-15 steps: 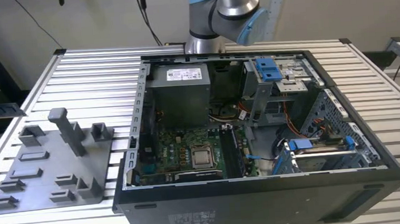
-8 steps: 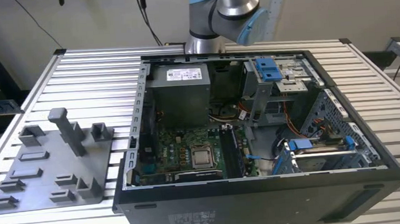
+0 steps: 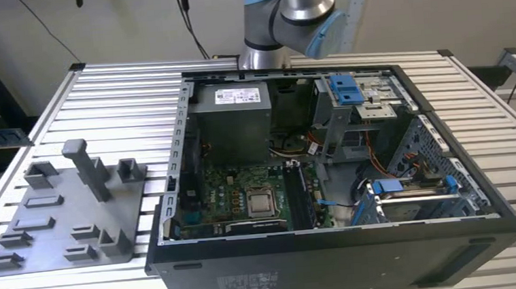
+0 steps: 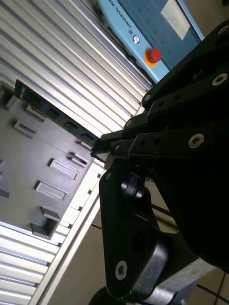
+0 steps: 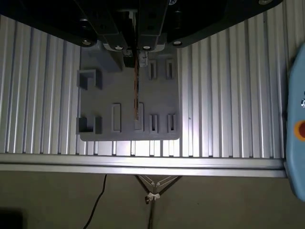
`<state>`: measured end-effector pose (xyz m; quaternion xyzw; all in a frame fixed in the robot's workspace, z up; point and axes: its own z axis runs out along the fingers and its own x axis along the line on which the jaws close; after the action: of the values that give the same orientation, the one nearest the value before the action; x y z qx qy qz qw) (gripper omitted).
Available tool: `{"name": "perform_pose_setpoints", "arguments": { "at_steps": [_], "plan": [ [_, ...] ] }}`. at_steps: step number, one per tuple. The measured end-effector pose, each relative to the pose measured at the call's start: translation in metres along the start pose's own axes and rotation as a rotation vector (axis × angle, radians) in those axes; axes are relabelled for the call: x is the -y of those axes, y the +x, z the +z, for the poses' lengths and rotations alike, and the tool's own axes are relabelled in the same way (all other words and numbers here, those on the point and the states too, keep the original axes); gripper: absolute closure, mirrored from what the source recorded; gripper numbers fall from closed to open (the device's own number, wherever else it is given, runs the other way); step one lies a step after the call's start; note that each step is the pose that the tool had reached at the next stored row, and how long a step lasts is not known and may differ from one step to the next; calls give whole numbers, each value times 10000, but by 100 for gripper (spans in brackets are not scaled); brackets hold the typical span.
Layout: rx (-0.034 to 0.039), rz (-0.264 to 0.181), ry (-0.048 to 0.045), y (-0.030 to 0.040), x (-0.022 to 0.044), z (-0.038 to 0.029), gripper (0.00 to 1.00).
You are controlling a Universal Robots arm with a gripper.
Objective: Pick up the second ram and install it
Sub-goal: 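Pick up the second ram and move it above second insertion slot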
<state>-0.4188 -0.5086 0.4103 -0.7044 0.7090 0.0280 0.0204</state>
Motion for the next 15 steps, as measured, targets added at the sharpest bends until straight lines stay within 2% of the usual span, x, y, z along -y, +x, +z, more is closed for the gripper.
{"name": "perform_pose_setpoints", "arguments": {
  "at_steps": [4,9,15],
  "plan": [
    [1,1,-2,0,78,0,86],
    [1,1,-16,-1,231,-1,86],
    [0,2,-22,-5,383,-3,86]
  ]
}}
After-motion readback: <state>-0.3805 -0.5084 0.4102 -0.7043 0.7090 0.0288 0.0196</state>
